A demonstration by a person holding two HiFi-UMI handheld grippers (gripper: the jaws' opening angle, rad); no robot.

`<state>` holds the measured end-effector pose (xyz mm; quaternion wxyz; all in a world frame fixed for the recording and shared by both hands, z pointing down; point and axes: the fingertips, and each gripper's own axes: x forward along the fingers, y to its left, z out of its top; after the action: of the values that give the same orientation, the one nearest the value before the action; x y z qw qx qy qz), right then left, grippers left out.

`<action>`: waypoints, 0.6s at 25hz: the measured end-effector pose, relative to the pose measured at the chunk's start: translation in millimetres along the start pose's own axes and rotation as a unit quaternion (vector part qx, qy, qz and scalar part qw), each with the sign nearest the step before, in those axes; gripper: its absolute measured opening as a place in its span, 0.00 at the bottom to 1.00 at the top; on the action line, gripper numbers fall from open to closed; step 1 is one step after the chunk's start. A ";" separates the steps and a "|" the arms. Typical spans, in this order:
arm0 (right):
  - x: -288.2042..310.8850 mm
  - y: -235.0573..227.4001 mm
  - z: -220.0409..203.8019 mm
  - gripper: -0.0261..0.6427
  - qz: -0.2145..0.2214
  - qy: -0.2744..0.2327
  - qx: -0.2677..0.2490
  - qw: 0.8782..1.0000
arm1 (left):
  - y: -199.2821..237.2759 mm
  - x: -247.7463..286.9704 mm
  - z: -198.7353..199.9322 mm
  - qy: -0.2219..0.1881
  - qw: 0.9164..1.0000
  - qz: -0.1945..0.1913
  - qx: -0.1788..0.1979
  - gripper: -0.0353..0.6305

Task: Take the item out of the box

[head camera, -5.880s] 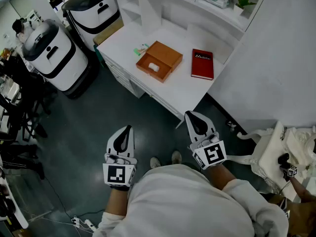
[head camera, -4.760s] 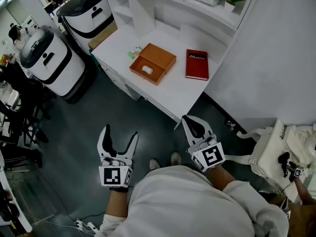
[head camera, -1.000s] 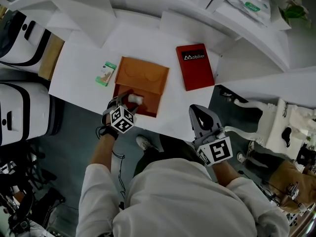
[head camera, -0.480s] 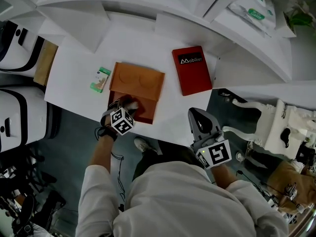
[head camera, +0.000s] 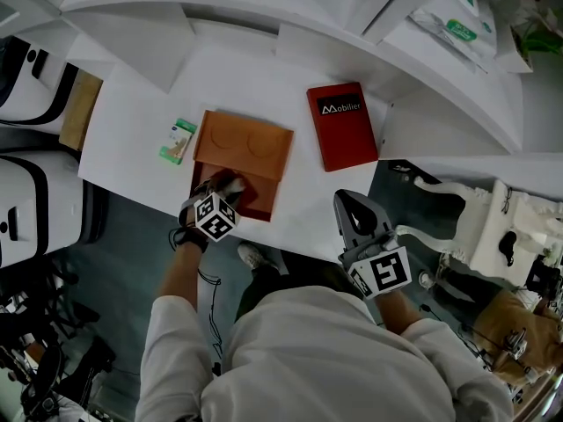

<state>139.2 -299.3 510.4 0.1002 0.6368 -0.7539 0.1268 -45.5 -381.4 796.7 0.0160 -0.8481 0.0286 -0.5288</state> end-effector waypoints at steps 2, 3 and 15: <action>0.5 1.5 2.0 0.07 0.003 -0.002 -0.001 1.000 | 0.6 -4.6 2.9 -0.006 1.000 0.004 -0.003 0.33; 0.5 2.4 3.1 0.07 0.004 -0.004 -0.002 1.000 | 1.2 -7.5 4.6 -0.010 1.000 0.007 -0.004 0.33; -3.5 24.7 24.7 0.07 0.017 -0.031 -0.014 0.999 | 11.4 -70.1 34.9 -0.097 0.992 0.045 -0.065 0.33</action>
<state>115.7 -300.0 484.3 0.0832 0.6257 -0.7693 0.0984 -45.3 -388.3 717.9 -0.0124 -0.8926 0.0994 -0.4397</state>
